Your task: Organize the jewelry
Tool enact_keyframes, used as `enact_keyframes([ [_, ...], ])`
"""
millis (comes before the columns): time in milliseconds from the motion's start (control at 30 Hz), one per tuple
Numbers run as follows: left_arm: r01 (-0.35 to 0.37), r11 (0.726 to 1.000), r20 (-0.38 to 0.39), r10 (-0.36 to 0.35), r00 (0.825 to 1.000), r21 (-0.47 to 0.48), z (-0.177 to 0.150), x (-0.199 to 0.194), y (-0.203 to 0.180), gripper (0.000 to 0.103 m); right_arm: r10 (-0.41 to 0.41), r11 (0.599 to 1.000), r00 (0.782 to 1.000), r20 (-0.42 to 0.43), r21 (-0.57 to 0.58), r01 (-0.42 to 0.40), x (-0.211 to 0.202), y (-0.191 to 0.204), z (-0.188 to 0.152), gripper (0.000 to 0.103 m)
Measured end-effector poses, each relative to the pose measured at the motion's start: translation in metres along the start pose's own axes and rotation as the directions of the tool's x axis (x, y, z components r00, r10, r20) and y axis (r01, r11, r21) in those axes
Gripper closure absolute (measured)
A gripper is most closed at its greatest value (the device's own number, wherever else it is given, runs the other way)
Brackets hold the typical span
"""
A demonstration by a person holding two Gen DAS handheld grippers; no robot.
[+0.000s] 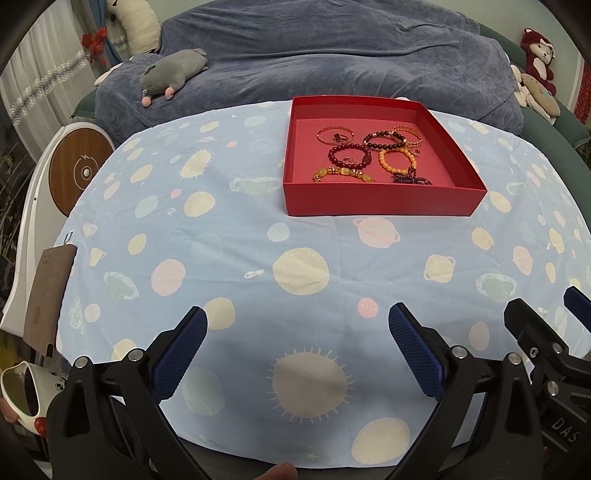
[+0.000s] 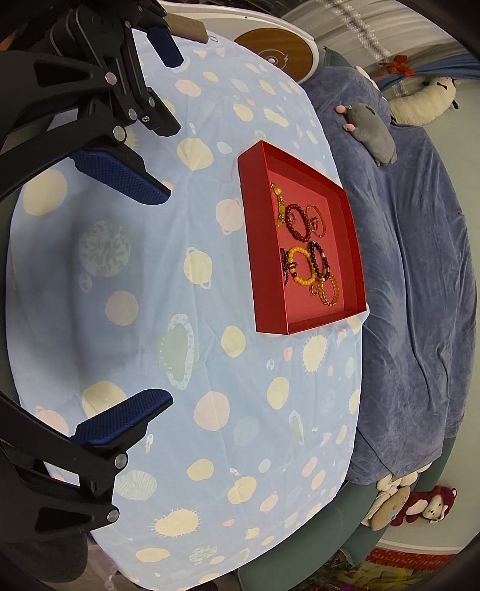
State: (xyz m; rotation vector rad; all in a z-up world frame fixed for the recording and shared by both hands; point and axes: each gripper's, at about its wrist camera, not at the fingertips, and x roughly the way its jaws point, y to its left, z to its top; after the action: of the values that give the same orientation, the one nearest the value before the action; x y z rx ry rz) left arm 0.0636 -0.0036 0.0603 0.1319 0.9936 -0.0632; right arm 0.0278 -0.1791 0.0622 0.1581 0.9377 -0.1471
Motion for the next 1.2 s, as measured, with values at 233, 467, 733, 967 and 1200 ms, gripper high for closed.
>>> enact_keyframes([
  [233,-0.016,1.000,0.011,0.016,1.000,0.000,0.002,-0.001,0.000,0.008,-0.013,1.000,1.000,0.001,-0.007,0.013,-0.001,0.003,0.001,0.007],
  [467,-0.015,1.000,0.018,0.015,1.000,-0.004,0.004,-0.003,0.001,0.007,-0.028,1.000,1.000,0.010,0.001,0.028,-0.001,0.001,0.004,0.007],
  [733,-0.018,1.000,0.009,0.019,1.000,-0.013,0.006,0.000,0.001,0.007,-0.036,0.999,0.999,0.011,-0.002,0.036,0.000,0.001,0.006,0.007],
  [967,-0.011,1.000,0.004,0.011,1.000,-0.015,0.009,0.004,0.002,0.007,-0.036,0.999,0.999,0.008,0.000,0.036,0.002,0.001,0.008,0.007],
  [1200,-0.009,1.000,0.003,0.009,1.000,-0.019,0.012,0.007,0.001,0.007,-0.041,0.999,0.999,0.008,0.006,0.041,0.008,0.000,0.013,0.007],
])
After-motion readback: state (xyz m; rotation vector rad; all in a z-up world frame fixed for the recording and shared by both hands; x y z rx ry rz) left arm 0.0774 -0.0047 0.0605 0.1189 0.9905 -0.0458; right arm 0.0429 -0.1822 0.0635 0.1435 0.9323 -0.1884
